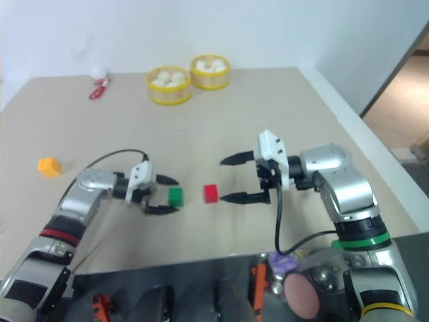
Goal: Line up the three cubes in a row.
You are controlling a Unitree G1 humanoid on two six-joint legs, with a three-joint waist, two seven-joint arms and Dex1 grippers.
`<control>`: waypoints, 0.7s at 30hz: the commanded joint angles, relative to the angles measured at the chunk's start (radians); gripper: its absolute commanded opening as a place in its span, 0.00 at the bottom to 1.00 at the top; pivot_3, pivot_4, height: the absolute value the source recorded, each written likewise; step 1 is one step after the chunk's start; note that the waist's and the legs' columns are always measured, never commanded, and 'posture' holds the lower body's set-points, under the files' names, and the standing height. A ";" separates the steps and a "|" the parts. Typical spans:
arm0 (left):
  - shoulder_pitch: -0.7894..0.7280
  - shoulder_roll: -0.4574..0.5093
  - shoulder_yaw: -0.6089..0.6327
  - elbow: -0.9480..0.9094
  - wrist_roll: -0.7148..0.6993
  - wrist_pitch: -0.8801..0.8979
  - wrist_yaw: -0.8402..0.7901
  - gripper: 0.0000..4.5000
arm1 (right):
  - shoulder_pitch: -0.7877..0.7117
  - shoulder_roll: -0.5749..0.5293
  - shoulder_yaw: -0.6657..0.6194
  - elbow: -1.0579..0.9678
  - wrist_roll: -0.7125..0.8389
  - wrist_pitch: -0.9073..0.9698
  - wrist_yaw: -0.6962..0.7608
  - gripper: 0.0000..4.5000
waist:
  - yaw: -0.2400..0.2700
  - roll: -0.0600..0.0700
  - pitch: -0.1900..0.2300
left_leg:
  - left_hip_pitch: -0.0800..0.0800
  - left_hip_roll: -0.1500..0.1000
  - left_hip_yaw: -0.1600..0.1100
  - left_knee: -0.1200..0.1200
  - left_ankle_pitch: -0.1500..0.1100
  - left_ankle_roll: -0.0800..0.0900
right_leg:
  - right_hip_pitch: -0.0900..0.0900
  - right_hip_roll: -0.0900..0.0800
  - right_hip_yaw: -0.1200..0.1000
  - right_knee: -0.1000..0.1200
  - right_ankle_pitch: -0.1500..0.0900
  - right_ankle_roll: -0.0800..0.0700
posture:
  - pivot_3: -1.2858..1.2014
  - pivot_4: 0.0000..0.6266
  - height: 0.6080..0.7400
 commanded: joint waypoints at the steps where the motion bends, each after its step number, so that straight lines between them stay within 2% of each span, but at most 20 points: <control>1: 0.054 0.070 0.004 -0.059 -0.015 0.053 -0.052 0.99 | -0.034 -0.013 -0.016 -0.002 -0.001 -0.016 0.003 1.00 | -0.005 0.000 0.000 | 0.000 0.000 0.000 0.000 -0.001 0.001 | 0.000 0.000 0.000 0.000 0.000 0.000 | 0.52 0.24 1.00; 8: 0.134 0.212 0.073 -0.129 -0.059 0.094 -0.052 0.99 | -0.052 -0.013 -0.010 0.021 -0.007 -0.030 0.014 1.00 | -0.015 0.000 0.000 | 0.004 0.007 0.003 -0.002 -0.004 0.007 | -0.001 0.008 0.003 0.003 -0.003 -0.004 | 0.52 0.24 1.00; 13: 0.176 0.248 0.232 -0.147 -0.106 0.123 0.125 0.99 | -0.062 -0.005 -0.007 0.038 -0.016 -0.048 0.012 1.00 | -0.019 0.000 0.000 | 0.007 0.010 0.002 -0.003 -0.004 0.007 | -0.002 0.012 0.004 0.006 -0.003 -0.007 | 0.52 0.24 1.00; 17: 0.331 0.265 0.365 -0.387 -0.245 0.299 0.182 0.99 | -0.064 -0.002 -0.002 0.045 -0.017 -0.056 0.017 1.00 | -0.019 0.000 0.000 | 0.006 0.010 0.004 -0.003 -0.004 0.006 | -0.003 0.011 0.005 0.007 -0.003 -0.008 | 0.52 0.24 1.00; 21: 0.528 0.279 0.484 -0.601 -0.305 0.400 0.265 0.99 | -0.078 0.010 0.008 0.068 -0.026 -0.074 0.025 1.00 | -0.021 0.000 0.000 | 0.006 0.009 0.008 -0.003 -0.006 0.003 | -0.003 0.007 0.007 0.006 -0.006 -0.006 | 0.52 0.24 1.00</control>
